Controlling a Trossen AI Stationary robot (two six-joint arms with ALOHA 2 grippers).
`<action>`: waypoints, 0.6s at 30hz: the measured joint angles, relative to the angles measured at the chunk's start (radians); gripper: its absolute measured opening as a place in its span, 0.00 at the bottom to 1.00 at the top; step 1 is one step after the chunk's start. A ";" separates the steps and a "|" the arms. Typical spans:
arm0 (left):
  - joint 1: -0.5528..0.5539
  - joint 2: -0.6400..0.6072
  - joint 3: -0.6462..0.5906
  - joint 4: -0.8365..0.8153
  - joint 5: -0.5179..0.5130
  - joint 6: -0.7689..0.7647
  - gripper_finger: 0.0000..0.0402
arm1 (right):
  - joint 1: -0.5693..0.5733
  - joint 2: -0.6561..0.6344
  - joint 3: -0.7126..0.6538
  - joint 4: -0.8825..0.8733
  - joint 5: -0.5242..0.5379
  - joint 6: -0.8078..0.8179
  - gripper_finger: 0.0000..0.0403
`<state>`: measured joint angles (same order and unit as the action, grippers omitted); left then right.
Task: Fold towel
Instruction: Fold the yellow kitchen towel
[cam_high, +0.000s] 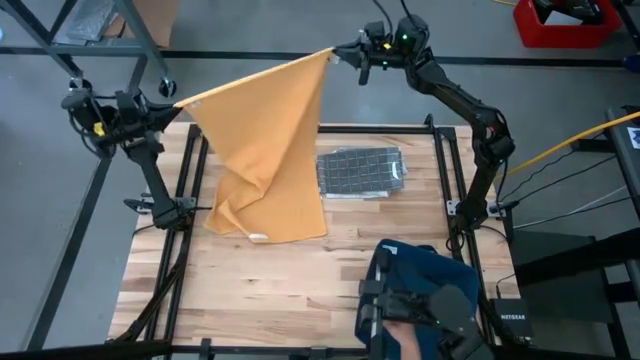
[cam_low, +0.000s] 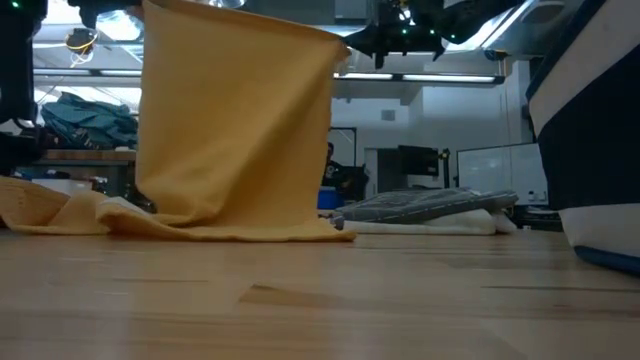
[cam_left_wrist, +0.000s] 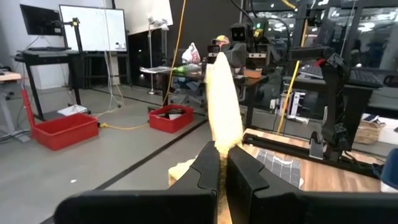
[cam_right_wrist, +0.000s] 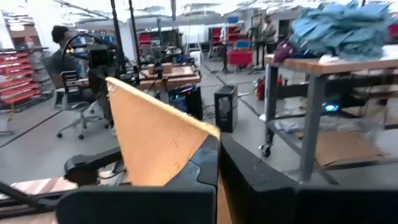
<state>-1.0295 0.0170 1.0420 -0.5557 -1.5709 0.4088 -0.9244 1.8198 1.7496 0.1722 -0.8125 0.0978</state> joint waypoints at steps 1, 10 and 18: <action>-0.004 0.000 0.007 0.002 0.000 0.010 0.00 | -0.001 0.000 0.000 0.003 0.002 0.000 0.04; 0.010 0.000 0.057 -0.001 -0.001 0.072 0.00 | 0.001 -0.001 0.000 -0.073 -0.046 0.064 0.03; 0.123 0.000 0.120 0.001 -0.001 0.178 0.00 | -0.001 -0.001 0.000 -0.244 -0.089 0.057 0.03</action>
<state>-0.9061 0.0166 1.1617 -0.5546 -1.5721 0.5872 -0.9253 1.8187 1.7496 -0.0719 -0.9016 0.1544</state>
